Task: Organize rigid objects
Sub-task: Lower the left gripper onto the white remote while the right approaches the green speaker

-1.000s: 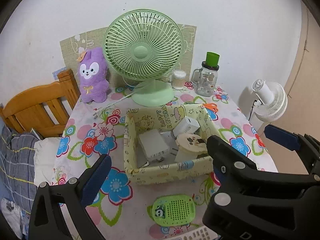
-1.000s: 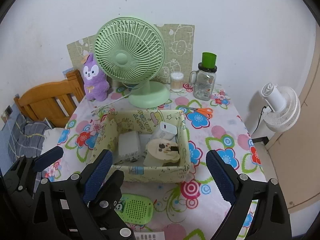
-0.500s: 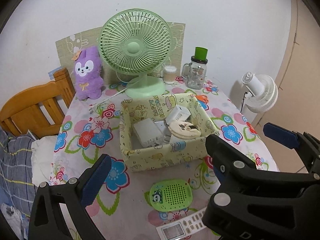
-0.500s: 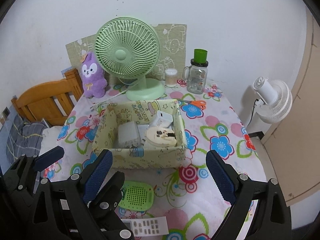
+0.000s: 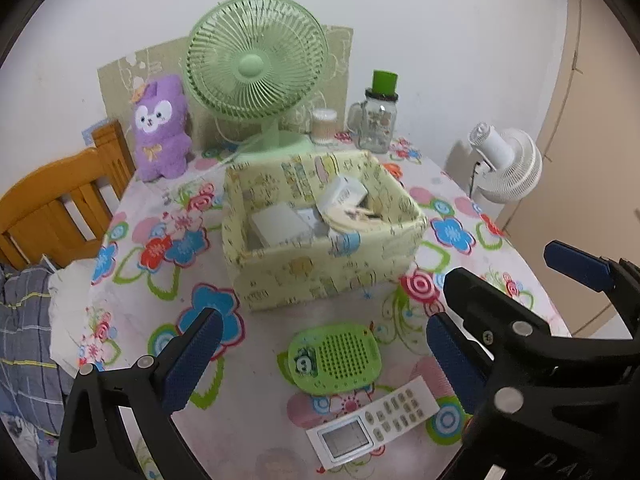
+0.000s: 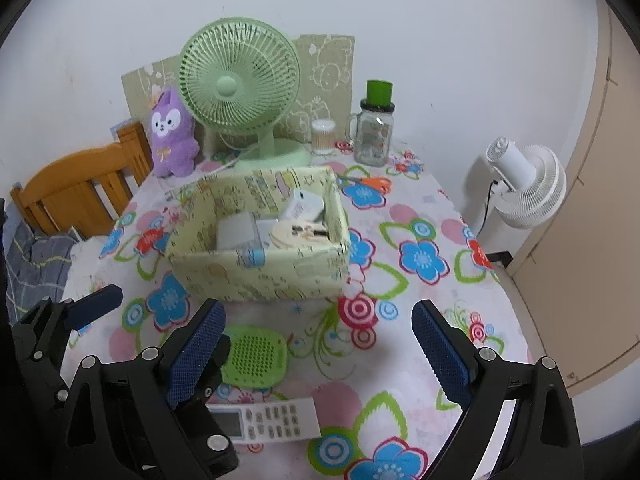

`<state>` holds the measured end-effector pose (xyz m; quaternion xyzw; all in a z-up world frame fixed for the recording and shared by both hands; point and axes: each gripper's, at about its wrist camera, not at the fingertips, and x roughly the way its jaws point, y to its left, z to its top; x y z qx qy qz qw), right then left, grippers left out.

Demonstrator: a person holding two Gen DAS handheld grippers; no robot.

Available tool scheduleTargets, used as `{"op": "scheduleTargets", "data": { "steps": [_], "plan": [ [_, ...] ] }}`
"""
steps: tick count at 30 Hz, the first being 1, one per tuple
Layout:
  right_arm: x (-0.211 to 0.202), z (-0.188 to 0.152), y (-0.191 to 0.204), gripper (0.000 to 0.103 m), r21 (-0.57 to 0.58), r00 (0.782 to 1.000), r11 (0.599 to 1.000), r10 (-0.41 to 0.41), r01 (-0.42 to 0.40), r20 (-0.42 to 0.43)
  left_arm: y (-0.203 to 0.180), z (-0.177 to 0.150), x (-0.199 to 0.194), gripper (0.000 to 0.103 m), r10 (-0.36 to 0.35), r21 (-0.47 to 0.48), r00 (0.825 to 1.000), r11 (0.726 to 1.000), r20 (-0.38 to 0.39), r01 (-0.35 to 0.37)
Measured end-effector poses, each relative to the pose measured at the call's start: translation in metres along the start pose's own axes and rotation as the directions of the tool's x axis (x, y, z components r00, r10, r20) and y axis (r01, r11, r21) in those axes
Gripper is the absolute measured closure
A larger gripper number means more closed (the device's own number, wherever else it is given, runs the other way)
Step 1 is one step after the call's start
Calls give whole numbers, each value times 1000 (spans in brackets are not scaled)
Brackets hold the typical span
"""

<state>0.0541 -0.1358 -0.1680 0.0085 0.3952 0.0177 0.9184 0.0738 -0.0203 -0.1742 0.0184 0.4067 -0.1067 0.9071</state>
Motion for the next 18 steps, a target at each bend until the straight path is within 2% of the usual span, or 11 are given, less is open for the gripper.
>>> {"op": "scheduleTargets", "data": {
  "steps": [10, 18],
  "plan": [
    [12, -26, -5, 7, 7, 1000, 1000, -9, 9, -18, 1, -24, 13, 0, -20, 29, 1000, 999, -4, 20],
    [28, -48, -7, 7, 13, 998, 999, -31, 32, -58, 4, -44, 32, 0, -29, 37, 999, 999, -38, 31]
  ]
}}
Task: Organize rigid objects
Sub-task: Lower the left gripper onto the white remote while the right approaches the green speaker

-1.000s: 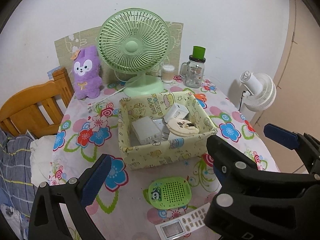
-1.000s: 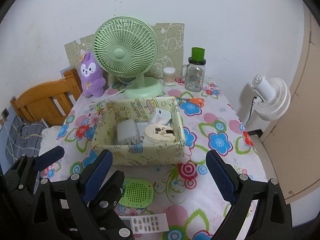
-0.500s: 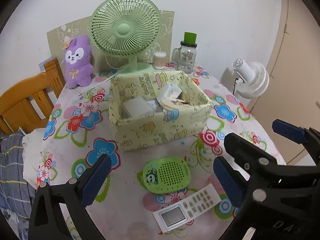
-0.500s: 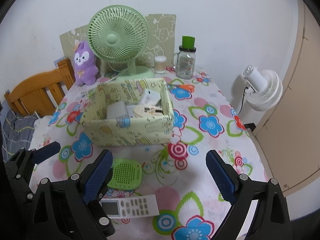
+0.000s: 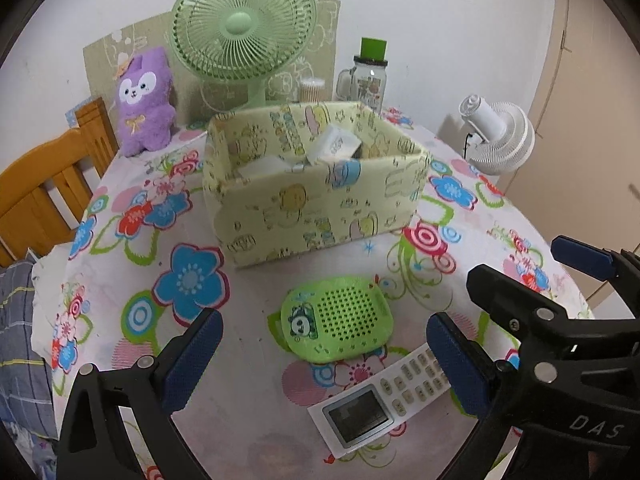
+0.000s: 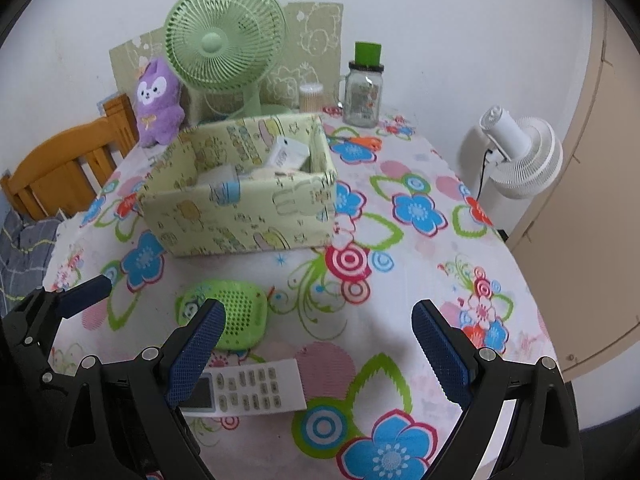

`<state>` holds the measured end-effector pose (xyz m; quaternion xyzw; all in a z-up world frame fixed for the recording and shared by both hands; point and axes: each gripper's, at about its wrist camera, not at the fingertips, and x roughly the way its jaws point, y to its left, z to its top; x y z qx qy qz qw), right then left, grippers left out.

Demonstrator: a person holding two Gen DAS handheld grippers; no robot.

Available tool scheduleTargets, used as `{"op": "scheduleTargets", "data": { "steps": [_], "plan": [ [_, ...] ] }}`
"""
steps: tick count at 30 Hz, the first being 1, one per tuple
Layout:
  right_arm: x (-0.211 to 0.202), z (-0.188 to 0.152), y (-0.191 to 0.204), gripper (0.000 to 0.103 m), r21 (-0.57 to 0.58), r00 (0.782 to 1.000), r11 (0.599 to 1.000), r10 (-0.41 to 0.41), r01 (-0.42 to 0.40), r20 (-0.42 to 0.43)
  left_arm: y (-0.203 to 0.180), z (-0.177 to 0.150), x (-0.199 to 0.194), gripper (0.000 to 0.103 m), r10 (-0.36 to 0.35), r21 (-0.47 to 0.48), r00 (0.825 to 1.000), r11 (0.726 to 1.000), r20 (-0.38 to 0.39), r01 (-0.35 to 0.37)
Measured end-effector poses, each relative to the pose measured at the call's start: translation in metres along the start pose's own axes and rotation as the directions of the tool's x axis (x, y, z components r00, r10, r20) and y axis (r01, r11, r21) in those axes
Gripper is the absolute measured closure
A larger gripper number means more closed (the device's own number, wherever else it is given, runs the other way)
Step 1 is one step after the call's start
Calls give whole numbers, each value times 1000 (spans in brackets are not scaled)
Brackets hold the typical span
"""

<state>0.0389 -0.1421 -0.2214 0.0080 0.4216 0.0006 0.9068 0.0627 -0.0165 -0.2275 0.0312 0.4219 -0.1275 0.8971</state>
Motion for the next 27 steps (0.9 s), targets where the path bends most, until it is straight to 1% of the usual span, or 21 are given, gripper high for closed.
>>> {"op": "scheduleTargets", "data": {
  "steps": [7, 11, 13, 19, 22, 27],
  "plan": [
    [12, -14, 1, 7, -1, 1000, 1000, -6, 6, -29, -2, -13, 12, 0, -26, 33, 1000, 999, -11, 27],
    [19, -20, 1, 7, 3, 999, 1000, -8, 8, -35, -3, -20, 20, 0, -57, 28, 998, 998, -35, 58],
    [22, -23, 0, 7, 8, 999, 1000, -6, 6, -40, -5, -23, 22, 0, -60, 31, 997, 998, -40, 61],
    [31, -33, -3, 7, 14, 998, 1000, -9, 9, -62, -12, -34, 24, 0, -82, 77, 996, 993, -37, 84],
    [35, -38, -7, 7, 27, 997, 1000, -12, 14, -75, -16, -38, 26, 0, -95, 104, 994, 990, -47, 99],
    [38, -44, -9, 7, 31, 996, 999, -16, 19, -86, -24, -45, 29, 3, -97, 144, 994, 984, -57, 104]
  ]
}}
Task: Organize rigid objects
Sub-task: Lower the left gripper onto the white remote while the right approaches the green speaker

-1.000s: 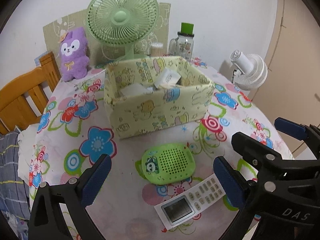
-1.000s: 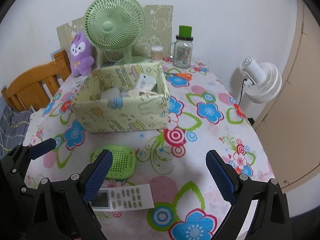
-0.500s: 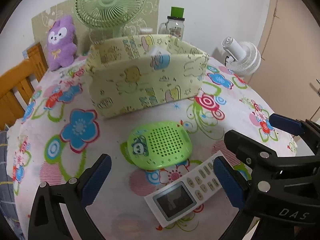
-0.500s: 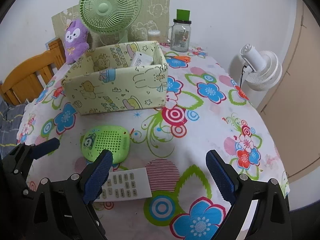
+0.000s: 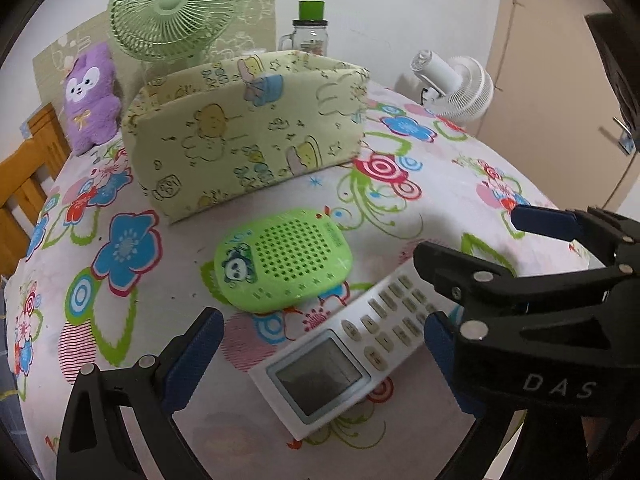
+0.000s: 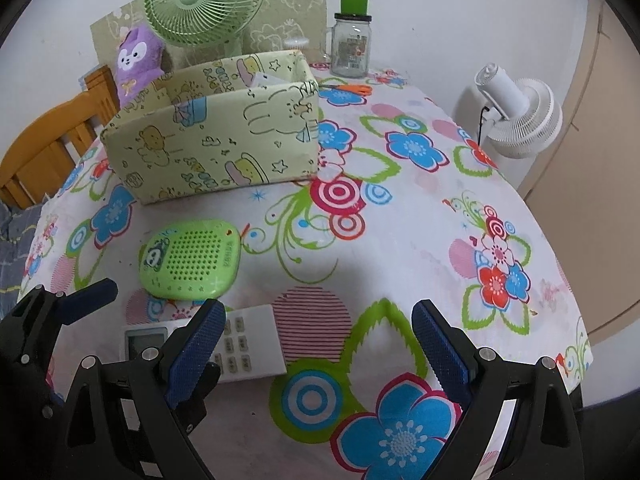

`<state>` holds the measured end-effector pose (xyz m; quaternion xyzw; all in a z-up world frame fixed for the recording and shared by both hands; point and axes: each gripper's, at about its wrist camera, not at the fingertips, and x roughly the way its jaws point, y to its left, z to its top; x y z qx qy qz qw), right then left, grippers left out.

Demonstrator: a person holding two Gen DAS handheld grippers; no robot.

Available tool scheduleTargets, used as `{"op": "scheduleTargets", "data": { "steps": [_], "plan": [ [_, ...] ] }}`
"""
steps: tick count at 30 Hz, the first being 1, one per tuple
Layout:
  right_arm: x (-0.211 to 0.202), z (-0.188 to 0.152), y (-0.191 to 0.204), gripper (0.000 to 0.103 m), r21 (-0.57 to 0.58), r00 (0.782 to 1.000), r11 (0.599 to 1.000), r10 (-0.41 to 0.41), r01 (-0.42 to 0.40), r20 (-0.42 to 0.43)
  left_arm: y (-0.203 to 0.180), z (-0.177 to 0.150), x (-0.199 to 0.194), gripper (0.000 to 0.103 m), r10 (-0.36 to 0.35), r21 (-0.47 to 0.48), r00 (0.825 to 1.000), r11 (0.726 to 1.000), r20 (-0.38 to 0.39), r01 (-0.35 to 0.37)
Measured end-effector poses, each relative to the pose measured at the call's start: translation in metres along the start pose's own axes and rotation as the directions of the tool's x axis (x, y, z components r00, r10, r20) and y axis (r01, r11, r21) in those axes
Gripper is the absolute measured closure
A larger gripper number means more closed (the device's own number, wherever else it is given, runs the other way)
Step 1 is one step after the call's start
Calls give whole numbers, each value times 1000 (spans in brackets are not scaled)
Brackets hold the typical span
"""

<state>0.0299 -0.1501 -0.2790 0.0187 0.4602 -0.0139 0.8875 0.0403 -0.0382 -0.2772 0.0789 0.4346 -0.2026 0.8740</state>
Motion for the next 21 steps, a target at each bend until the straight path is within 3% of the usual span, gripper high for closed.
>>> {"op": "scheduleTargets", "data": {
  "steps": [8, 15, 21],
  "plan": [
    [5, -8, -1, 7, 5, 1000, 1000, -2, 2, -18, -7, -8, 6, 12, -30, 30, 999, 999, -24, 30],
    [9, -11, -1, 7, 4, 1000, 1000, -7, 7, -28, -10, -13, 6, 14, -10, 71, 1000, 997, -16, 11],
    [13, -11, 0, 7, 7, 999, 1000, -10, 10, -33, -21, -12, 9, 33, -32, 96, 999, 995, -28, 35]
  ]
}}
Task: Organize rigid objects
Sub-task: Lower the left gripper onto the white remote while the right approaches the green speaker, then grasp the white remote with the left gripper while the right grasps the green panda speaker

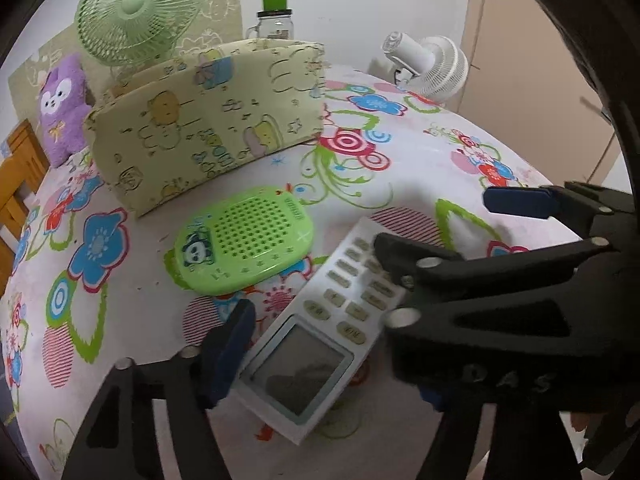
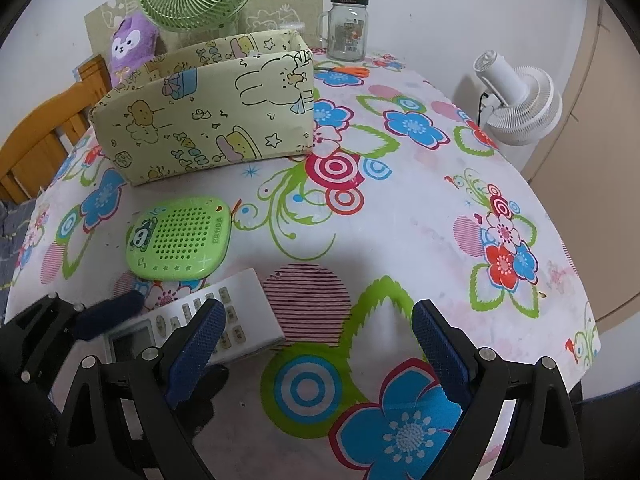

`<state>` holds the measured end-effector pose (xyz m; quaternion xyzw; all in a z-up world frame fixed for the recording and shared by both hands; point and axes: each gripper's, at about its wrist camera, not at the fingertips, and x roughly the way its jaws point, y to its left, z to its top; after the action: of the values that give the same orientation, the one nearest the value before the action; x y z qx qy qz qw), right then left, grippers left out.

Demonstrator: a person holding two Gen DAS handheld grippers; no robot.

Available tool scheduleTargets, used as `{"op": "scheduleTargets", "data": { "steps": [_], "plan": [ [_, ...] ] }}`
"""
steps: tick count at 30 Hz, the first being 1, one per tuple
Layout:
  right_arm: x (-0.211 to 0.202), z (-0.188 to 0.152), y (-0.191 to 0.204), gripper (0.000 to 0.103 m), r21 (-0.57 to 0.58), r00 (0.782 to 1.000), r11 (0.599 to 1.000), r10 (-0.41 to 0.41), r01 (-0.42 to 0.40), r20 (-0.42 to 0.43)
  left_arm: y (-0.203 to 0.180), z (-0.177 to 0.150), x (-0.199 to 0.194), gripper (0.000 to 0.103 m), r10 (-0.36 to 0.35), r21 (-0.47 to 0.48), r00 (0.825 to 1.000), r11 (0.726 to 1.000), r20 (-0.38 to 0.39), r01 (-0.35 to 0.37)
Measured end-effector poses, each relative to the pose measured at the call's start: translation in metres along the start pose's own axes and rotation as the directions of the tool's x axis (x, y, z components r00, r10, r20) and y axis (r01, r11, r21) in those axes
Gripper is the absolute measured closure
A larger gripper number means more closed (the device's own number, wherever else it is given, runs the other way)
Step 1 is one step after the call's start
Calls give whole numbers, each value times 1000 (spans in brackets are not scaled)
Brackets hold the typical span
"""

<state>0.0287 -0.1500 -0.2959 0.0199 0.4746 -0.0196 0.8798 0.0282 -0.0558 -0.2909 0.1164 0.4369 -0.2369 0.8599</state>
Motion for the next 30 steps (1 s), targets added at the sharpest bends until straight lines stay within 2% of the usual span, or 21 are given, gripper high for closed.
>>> {"op": "scheduleTargets", "data": {
  "steps": [3, 12, 22, 25, 30],
  "plan": [
    [1, 1, -1, 7, 4, 1000, 1000, -5, 5, -1, -8, 2, 1, 41, 1, 46, 1000, 999, 12, -1],
    [5, 4, -4, 7, 23, 1000, 1000, 10, -10, 1, -7, 6, -1, 56, -50, 2, 999, 999, 8, 50],
    [1, 18, 7, 7, 7, 999, 999, 45, -46, 29, 3, 10, -14, 57, 24, -34, 999, 999, 39, -23],
    [0, 25, 12, 7, -7, 998, 998, 58, -58, 35, 15, 12, -17, 57, 41, -80, 998, 996, 39, -38],
    [1, 36, 21, 7, -23, 996, 996, 85, -85, 34, 28, 11, -24, 57, 116, -99, 992, 989, 48, -111]
  ]
}}
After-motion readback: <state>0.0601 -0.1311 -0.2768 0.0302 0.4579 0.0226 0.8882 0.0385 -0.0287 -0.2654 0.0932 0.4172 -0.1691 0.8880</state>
